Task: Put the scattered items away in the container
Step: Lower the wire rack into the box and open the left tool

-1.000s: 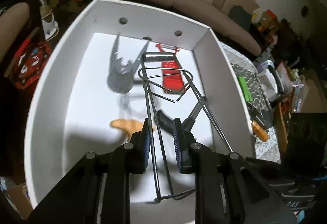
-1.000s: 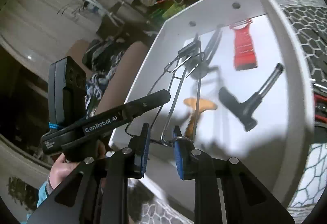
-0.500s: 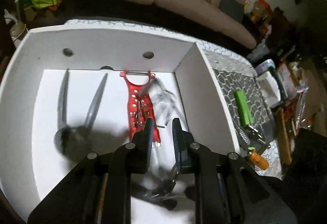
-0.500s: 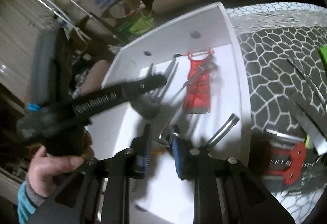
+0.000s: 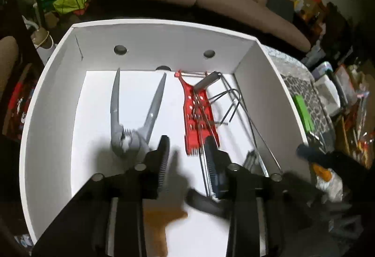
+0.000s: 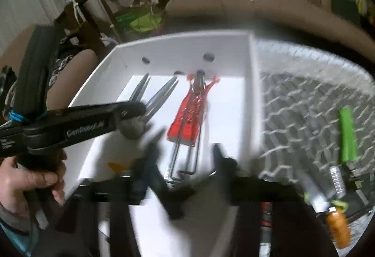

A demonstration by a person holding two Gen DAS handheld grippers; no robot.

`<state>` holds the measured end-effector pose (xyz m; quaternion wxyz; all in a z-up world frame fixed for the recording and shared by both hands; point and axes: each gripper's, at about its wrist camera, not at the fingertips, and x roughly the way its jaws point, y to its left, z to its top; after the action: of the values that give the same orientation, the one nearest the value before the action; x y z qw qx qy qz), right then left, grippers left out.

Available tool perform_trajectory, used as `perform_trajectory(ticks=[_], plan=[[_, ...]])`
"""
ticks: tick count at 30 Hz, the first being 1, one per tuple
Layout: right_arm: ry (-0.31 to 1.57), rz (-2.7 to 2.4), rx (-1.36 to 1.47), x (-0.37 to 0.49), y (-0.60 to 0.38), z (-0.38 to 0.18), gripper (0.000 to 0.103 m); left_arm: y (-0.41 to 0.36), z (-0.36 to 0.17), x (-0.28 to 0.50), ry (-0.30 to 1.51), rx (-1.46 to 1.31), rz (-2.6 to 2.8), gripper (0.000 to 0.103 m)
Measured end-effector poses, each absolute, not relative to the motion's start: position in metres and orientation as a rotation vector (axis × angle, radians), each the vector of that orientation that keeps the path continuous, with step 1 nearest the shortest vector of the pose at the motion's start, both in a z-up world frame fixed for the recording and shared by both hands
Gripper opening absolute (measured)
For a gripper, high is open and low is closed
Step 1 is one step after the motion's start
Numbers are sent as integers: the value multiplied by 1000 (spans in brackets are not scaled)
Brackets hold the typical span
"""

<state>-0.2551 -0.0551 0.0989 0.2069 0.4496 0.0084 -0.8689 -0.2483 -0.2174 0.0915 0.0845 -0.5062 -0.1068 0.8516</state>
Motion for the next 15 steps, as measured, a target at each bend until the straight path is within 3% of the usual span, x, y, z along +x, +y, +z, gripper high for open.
perform_trajectory(ticks=[2, 4, 8, 10, 12, 15], plan=[[30, -2419, 1234, -247, -47, 107, 60, -216, 94, -238, -316, -1507, 2533, 42], [15, -2421, 1218, -239, -38, 116, 60, -211, 95, -225, -301, -1515, 2531, 59], [-18, -2418, 1207, -227, -24, 130, 62, -198, 96, -206, -242, -1536, 2535, 75], [-39, -2384, 1216, -223, -24, 131, 73, -191, 98, -199, -212, -1535, 2542, 103], [-46, -2359, 1225, -220, -26, 129, 93, -184, 99, -189, -169, -1548, 2552, 103], [-38, -2326, 1243, -213, -32, 122, 103, -181, 102, -174, -142, -1570, 2561, 103]])
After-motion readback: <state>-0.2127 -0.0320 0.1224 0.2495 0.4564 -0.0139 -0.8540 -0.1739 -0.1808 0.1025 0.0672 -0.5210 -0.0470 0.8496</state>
